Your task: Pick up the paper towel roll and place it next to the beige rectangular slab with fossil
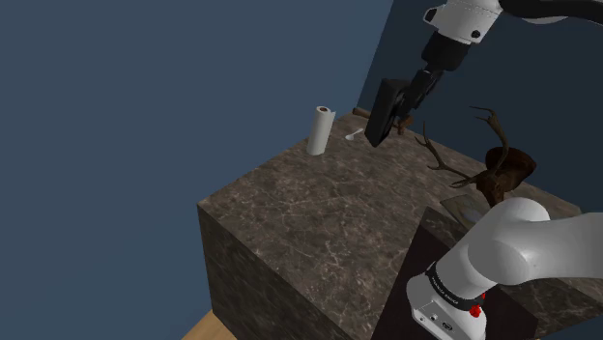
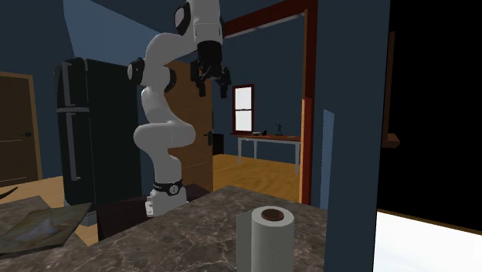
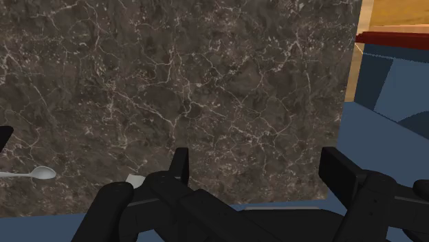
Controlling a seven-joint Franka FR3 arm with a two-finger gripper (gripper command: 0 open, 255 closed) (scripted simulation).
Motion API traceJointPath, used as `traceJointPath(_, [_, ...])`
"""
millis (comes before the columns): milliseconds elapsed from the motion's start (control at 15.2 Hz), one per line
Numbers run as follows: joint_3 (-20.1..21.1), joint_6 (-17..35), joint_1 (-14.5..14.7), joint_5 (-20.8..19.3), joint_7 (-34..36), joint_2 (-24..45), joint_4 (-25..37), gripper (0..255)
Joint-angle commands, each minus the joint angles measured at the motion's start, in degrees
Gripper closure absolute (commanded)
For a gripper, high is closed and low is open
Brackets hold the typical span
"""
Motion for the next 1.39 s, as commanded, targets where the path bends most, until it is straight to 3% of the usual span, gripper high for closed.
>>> traceJointPath(0, [0.0,0.0,0.0,0.0,0.0,0.0,0.0,0])
traceJointPath(660, [-2.65,12.76,-2.08,-2.69,-3.78,18.46,4.28,0])
traceJointPath(1320, [-4.92,20.64,-3.74,-4.02,-6.75,39.18,15.87,0])
